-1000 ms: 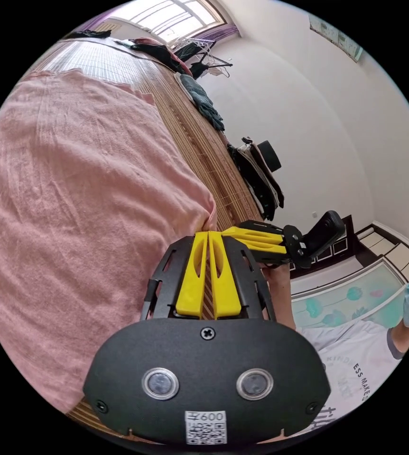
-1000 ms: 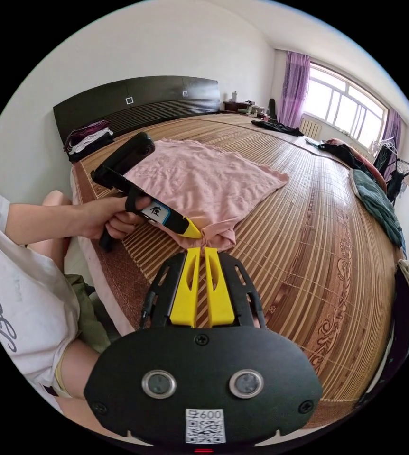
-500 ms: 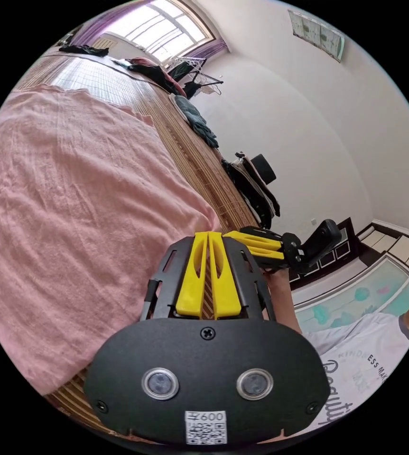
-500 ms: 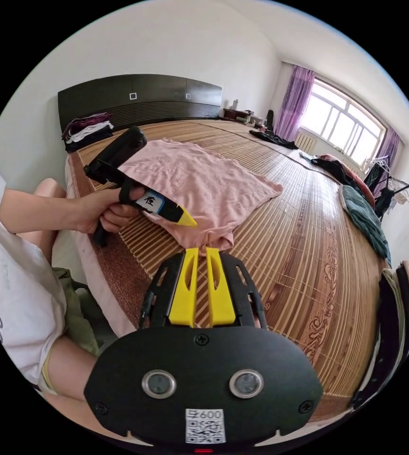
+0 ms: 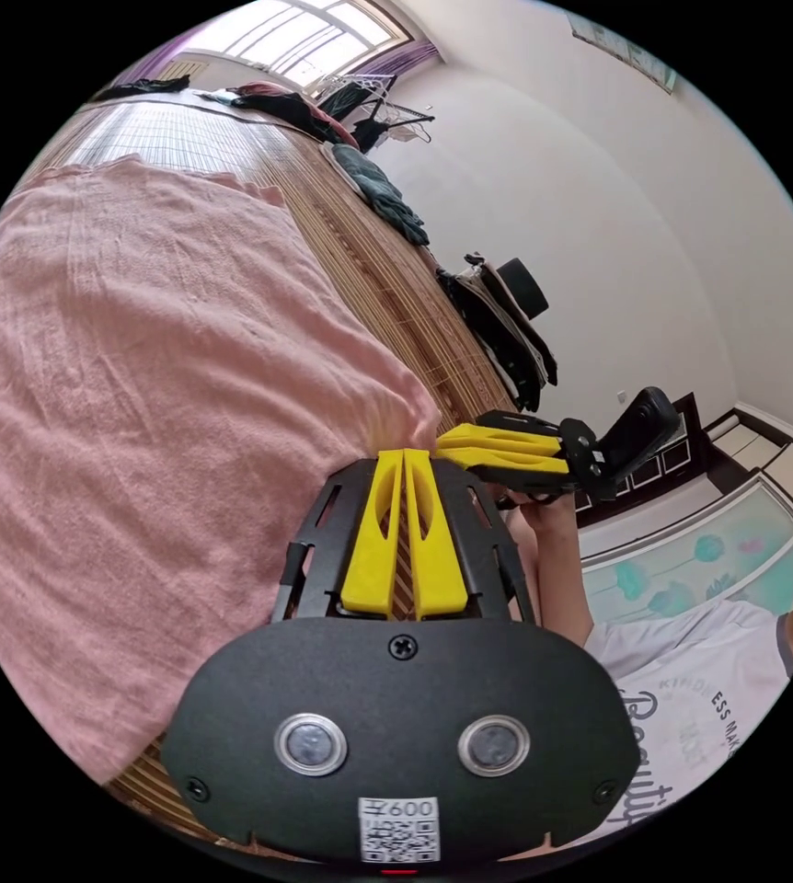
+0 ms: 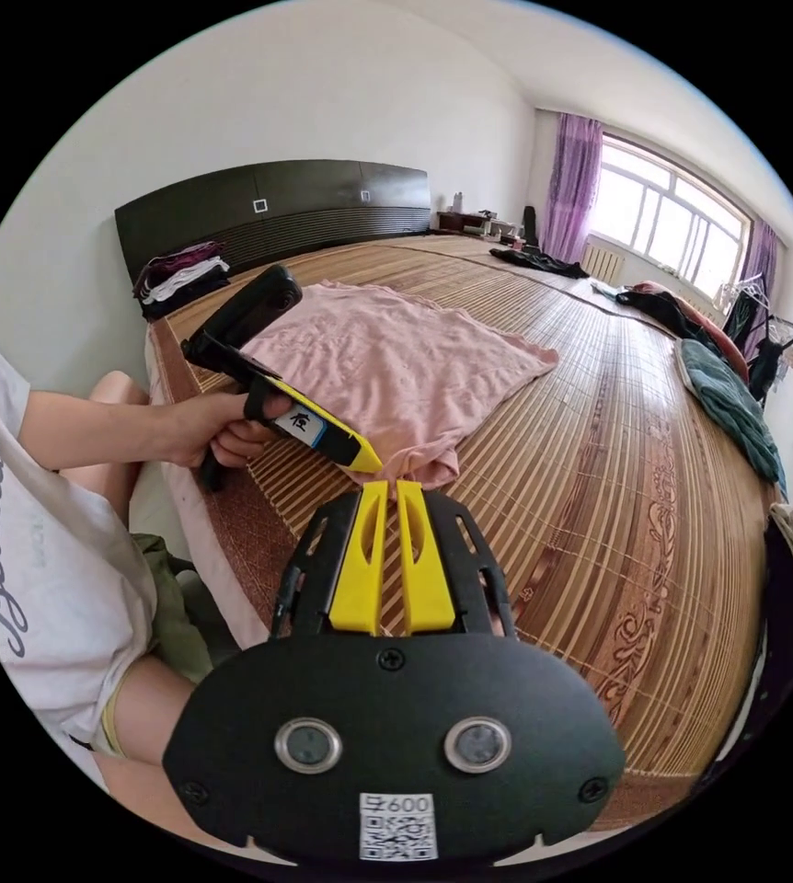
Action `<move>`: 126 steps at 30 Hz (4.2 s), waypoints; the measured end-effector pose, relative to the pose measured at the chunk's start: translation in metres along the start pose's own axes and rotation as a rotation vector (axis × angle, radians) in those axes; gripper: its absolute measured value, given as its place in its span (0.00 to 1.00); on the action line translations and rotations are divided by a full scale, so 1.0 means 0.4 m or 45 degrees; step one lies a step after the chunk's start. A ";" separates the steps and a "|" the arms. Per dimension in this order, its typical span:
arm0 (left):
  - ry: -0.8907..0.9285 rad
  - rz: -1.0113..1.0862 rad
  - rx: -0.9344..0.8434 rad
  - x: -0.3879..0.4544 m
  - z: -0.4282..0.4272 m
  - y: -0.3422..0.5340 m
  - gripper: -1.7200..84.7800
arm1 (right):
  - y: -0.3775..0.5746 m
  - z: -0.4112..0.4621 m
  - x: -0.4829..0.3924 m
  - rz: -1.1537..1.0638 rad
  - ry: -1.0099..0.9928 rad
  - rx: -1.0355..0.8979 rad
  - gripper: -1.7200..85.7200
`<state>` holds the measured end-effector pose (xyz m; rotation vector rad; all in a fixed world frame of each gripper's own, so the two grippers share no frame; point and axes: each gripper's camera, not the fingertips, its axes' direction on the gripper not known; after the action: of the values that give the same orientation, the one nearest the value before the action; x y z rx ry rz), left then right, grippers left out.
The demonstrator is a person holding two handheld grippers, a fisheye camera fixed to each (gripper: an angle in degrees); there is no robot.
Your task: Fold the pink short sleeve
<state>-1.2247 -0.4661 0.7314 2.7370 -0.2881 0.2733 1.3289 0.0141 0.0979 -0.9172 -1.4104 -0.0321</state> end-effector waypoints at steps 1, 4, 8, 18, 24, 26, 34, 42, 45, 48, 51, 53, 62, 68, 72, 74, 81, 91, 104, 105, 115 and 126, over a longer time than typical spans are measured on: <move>-0.009 0.002 -0.003 -0.004 0.005 0.008 0.02 | -0.011 -0.006 0.019 0.029 -0.062 -0.010 0.01; -0.003 -0.002 -0.004 -0.022 0.015 0.028 0.02 | -0.048 0.010 0.042 0.077 -0.146 -0.105 0.01; -0.006 -0.001 -0.005 -0.042 0.034 0.054 0.02 | -0.085 -0.012 0.017 0.067 -0.110 -0.112 0.01; -0.062 0.009 -0.025 -0.059 0.106 0.093 0.02 | -0.130 -0.125 -0.052 -0.042 -0.017 -0.127 0.01; -0.083 0.007 -0.027 -0.068 0.159 0.107 0.02 | -0.101 -0.255 0.006 0.108 0.275 -0.209 0.01; -0.065 -0.003 -0.027 -0.078 0.182 0.108 0.02 | -0.099 -0.361 0.076 0.205 -0.037 0.024 0.01; -0.057 -0.001 -0.024 -0.067 0.262 0.097 0.02 | -0.262 -0.275 0.178 0.183 -0.529 -0.154 0.13; -0.042 -0.005 -0.021 -0.037 0.359 0.057 0.02 | -0.330 -0.296 0.096 0.001 -0.399 -0.255 0.10; -0.033 -0.007 -0.020 -0.019 0.401 0.033 0.02 | -0.330 -0.341 0.086 -0.014 -0.319 -0.266 0.09; -0.023 -0.010 -0.019 0.002 0.444 0.005 0.02 | -0.345 -0.375 0.088 -0.034 -0.328 -0.215 0.09; -0.013 -0.013 -0.017 0.029 0.489 -0.028 0.02 | -0.378 -0.356 0.107 -0.029 -0.389 -0.238 0.09; -0.015 -0.011 -0.017 0.057 0.526 -0.059 0.02 | -0.402 -0.323 0.121 -0.020 -0.443 -0.290 0.09; -0.018 -0.009 -0.016 0.186 0.673 -0.203 0.02 | -0.471 -0.287 0.147 -0.297 -0.681 -0.483 0.03; -0.022 -0.007 -0.018 0.295 0.770 -0.326 0.02 | -0.534 -0.250 0.129 -0.547 -0.736 -0.814 0.01; -0.035 0.005 -0.019 0.375 0.826 -0.411 0.02 | -0.534 -0.259 0.118 -0.556 -0.683 -0.814 0.01; -0.022 0.002 -0.020 0.421 0.859 -0.472 0.02 | -0.516 -0.263 0.109 -0.537 -0.686 -0.783 0.01; -0.035 0.011 -0.018 0.575 0.937 -0.654 0.02 | -0.438 -0.277 0.130 -0.353 -0.630 -0.838 0.01; 0.058 -0.027 0.035 0.797 0.977 -0.967 0.02 | -0.391 -0.289 -0.204 -0.029 -0.393 -0.291 0.01; -0.781 -0.370 0.458 0.906 0.090 -0.891 0.02 | -0.216 -0.134 -0.338 0.455 -0.154 -0.221 0.01; -0.819 -0.409 0.442 0.887 0.066 -0.895 0.02 | -0.215 -0.133 -0.340 0.458 -0.135 -0.227 0.01; -0.796 -0.457 0.545 1.100 -0.062 -0.981 0.02 | -0.210 -0.178 -0.368 0.570 0.257 -0.215 0.01; -0.571 -0.385 0.332 1.297 0.012 -1.414 0.02 | -0.338 0.032 -0.511 0.485 -0.026 -0.210 0.01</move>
<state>-0.5928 -0.0379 0.6505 3.0212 0.0555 -0.4172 1.2023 -0.1691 -0.0052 -1.3145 -1.2444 0.1498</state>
